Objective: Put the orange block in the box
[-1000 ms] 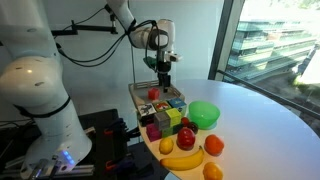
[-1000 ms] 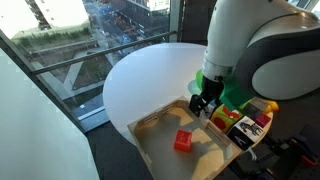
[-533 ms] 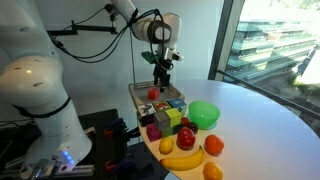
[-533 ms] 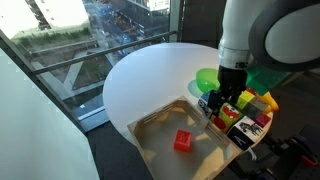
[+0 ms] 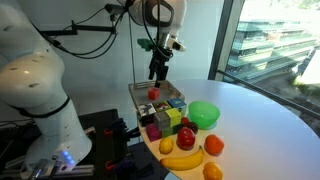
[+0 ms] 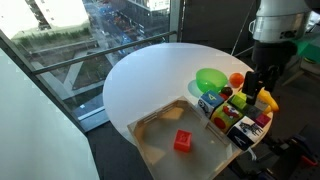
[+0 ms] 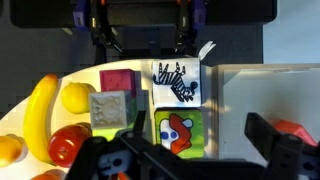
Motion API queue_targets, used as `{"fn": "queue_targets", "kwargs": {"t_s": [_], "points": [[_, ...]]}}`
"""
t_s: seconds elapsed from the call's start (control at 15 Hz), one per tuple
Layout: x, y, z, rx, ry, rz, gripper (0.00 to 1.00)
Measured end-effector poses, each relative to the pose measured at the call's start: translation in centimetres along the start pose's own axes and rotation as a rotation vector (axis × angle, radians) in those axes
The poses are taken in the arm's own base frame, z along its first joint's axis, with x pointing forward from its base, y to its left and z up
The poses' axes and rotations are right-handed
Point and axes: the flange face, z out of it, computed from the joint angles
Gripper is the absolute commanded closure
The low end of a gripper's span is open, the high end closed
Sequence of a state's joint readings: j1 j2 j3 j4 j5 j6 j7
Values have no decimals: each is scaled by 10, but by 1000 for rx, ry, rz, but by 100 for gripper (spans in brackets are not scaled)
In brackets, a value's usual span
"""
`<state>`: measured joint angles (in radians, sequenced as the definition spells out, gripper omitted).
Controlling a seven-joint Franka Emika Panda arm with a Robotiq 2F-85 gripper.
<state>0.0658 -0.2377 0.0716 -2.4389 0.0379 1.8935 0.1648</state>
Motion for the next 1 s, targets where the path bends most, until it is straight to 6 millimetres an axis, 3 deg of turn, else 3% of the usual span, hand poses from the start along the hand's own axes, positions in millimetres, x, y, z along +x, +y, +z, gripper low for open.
{"fn": "queue_targets", "kwargs": {"t_s": [0.6,1.0], "points": [[-65,55,-71,5,151,94,0],[-96,71,-92,26,246,130,0]]}}
